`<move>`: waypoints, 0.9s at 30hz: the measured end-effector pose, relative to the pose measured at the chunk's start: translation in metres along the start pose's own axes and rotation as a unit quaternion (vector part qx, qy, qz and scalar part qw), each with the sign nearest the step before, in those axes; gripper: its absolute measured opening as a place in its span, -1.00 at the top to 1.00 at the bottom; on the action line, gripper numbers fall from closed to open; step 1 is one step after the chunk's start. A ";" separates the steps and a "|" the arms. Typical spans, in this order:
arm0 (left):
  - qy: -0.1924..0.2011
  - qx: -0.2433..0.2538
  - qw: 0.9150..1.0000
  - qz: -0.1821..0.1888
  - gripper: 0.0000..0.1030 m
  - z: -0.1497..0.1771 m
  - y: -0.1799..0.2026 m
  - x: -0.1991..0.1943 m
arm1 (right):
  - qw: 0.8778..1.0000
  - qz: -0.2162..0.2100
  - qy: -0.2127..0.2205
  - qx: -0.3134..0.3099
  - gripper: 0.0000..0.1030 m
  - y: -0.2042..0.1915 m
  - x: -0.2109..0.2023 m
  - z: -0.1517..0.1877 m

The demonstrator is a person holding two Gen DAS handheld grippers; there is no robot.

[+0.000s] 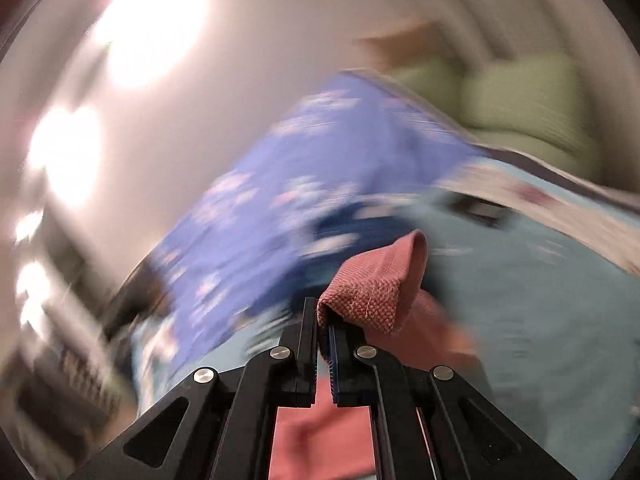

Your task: Fold small clothes

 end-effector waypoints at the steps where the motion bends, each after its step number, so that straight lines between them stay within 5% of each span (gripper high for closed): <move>1: 0.001 -0.006 1.000 0.002 0.11 0.002 -0.005 -0.002 | 0.999 -0.020 -0.017 -0.030 0.91 -0.027 0.013 0.008; 6: 0.002 -0.037 0.999 0.008 0.07 0.010 -0.035 -0.009 | 0.977 -0.056 -0.152 -0.138 0.90 -0.109 0.094 0.080; 9: 0.002 -0.047 0.999 0.011 -0.06 0.015 -0.047 -0.013 | 0.951 -0.048 -0.258 -0.165 0.83 -0.120 0.139 0.130; 12: 0.004 -0.039 0.999 0.017 -0.09 0.019 -0.050 -0.014 | 0.927 -0.033 -0.320 -0.194 0.77 -0.115 0.156 0.163; 16: 0.004 -0.024 0.998 0.055 -0.23 0.016 -0.043 -0.013 | 0.927 -0.039 -0.316 -0.197 0.67 -0.109 0.137 0.167; 21: -0.031 -0.014 0.988 0.149 -0.27 0.001 -0.015 0.007 | 0.936 -0.023 -0.301 -0.179 0.48 -0.094 0.117 0.158; 25: -0.070 -0.014 0.985 0.159 -0.27 -0.006 0.006 0.034 | 0.940 -0.006 -0.301 -0.159 0.49 -0.078 0.106 0.154; 27: -0.064 -0.010 0.985 0.160 0.01 -0.010 0.014 0.037 | 0.944 0.000 -0.296 -0.147 0.48 -0.069 0.100 0.153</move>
Point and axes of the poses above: each gripper's, at about its wrist camera, not at the fingertips, and x roughly the way its jaws point, y to its right, z to its underside, the point moved 2 cm from there along x, roughly the way its jaws point, and after that the axes turned 9 degrees about -y, right-handed, at the moved point
